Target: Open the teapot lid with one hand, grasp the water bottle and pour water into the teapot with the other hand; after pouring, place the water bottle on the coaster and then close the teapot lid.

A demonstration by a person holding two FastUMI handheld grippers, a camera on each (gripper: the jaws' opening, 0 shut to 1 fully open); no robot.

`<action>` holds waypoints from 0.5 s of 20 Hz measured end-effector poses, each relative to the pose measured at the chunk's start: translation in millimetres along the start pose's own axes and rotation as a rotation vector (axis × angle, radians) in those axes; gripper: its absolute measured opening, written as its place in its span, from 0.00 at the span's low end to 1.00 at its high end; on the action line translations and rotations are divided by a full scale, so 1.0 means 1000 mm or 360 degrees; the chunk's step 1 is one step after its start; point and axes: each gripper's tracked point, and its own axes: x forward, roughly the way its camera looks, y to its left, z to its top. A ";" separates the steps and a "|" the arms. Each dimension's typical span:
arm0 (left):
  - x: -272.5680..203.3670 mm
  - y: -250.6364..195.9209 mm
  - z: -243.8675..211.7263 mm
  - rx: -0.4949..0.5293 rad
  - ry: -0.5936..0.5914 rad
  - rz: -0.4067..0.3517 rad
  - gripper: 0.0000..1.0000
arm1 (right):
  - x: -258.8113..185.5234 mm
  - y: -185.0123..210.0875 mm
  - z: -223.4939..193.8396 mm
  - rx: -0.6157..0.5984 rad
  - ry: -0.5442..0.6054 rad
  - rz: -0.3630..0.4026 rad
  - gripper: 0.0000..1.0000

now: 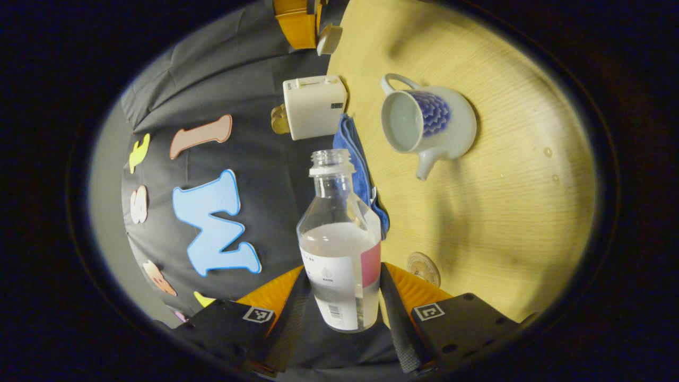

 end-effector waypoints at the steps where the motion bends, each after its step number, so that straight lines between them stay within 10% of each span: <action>1: 0.000 0.000 0.000 0.0021 0.0006 -0.0004 0.86 | 0.001 0.000 -0.001 0.0002 0.0002 0.0003 0.06; 10: -0.001 0.008 -0.002 0.0162 0.0017 0.0004 0.86 | 0.000 0.002 -0.001 0.0018 0.0008 0.0020 0.06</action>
